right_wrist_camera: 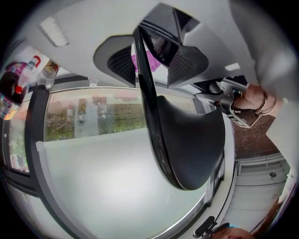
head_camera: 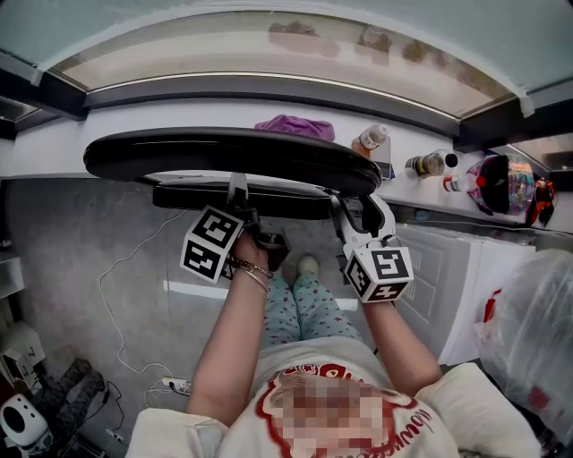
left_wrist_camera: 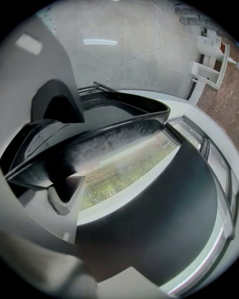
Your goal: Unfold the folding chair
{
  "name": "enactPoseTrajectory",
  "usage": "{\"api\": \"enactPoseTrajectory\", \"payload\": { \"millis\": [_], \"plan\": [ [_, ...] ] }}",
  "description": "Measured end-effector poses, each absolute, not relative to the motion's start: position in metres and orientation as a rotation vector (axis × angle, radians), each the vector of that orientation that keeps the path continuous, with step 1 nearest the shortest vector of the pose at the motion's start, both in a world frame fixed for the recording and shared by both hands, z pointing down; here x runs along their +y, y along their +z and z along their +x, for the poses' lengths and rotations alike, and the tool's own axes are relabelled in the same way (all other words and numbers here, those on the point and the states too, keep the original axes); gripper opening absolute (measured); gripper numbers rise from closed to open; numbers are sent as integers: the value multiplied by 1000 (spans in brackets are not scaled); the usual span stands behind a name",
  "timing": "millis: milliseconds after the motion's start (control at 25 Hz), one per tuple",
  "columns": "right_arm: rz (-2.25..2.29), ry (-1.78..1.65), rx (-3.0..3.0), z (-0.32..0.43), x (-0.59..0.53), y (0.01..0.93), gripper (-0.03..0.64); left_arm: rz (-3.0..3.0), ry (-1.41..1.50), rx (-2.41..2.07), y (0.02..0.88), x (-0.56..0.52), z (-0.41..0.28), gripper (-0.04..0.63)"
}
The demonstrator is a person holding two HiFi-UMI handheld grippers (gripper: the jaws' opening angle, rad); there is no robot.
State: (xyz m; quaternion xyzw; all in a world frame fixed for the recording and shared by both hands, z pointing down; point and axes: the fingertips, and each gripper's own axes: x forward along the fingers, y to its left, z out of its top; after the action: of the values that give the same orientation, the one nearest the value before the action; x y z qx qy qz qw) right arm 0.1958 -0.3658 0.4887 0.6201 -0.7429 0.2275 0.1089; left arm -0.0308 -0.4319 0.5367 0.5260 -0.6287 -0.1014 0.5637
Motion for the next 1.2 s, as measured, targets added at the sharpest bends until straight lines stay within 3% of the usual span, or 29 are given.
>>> {"api": "enactPoseTrajectory", "payload": {
  "millis": [160,360,800,1200],
  "plan": [
    [1810,694,-2191,195,-371,500,221,1235,-249,-1443,541,-438,-26,345],
    [1816,674,-2159,203,-377,508,143,1232,-307,-1394,540,-440,-21,302],
    [1777,582,-2165,201,-374,512,132,1223,-362,-1399,542,-406,-32,267],
    [1760,593,-2168,201,-365,526,127,1165,-342,-1441,567,-324,-55,170]
  ]
}}
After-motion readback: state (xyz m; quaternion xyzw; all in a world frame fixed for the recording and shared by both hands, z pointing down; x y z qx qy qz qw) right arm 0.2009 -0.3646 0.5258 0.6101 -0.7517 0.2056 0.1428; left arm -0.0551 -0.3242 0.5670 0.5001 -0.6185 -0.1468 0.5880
